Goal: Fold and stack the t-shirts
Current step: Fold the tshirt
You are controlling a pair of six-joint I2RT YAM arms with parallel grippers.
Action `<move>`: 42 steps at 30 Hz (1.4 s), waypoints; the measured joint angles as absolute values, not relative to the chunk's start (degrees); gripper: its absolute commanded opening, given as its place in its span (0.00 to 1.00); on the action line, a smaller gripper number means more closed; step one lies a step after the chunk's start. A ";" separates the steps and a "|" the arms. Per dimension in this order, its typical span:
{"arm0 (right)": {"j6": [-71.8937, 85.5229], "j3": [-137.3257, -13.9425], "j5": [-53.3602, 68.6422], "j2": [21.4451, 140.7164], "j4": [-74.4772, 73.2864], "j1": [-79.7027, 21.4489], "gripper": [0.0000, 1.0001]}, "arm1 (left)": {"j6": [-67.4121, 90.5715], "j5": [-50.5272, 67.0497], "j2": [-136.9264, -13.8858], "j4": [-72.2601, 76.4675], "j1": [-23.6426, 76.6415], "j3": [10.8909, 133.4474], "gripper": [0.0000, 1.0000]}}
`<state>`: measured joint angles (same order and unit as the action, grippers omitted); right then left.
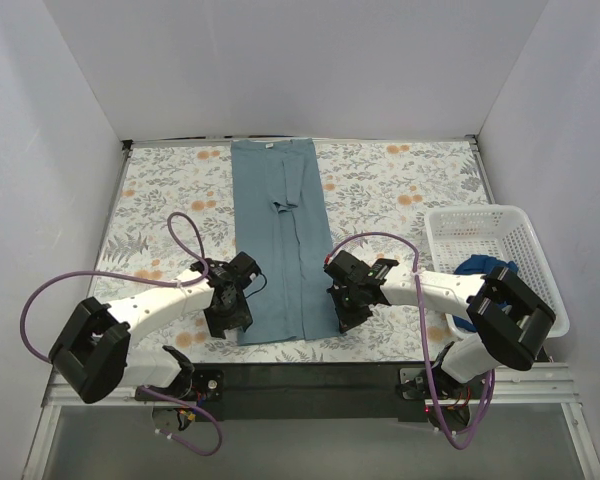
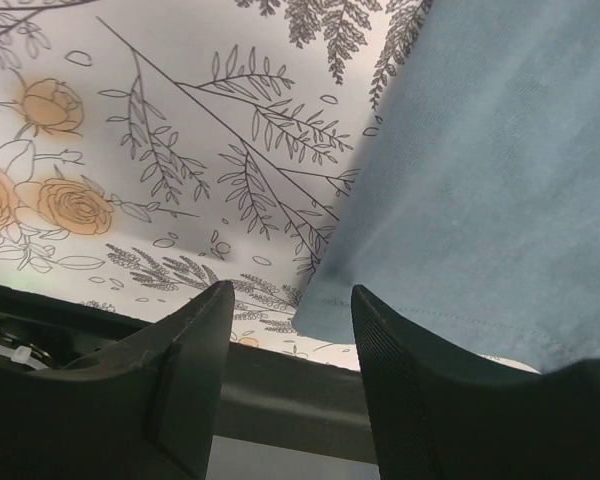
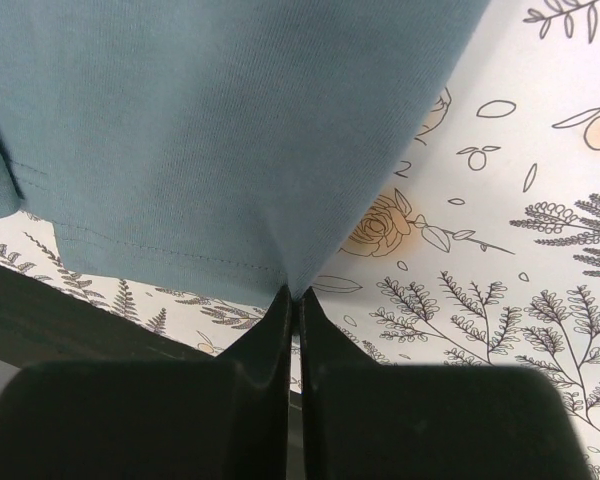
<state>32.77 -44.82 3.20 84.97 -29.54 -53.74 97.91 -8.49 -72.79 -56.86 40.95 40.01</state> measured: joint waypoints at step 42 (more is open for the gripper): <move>31.83 -42.24 10.28 73.08 -36.42 -57.21 0.01 | 100.77 -1.37 -62.74 -62.35 47.72 40.73 0.00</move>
<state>31.83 -42.24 10.28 73.08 -36.42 -57.21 100.77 -1.37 -62.74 -62.35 47.72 40.73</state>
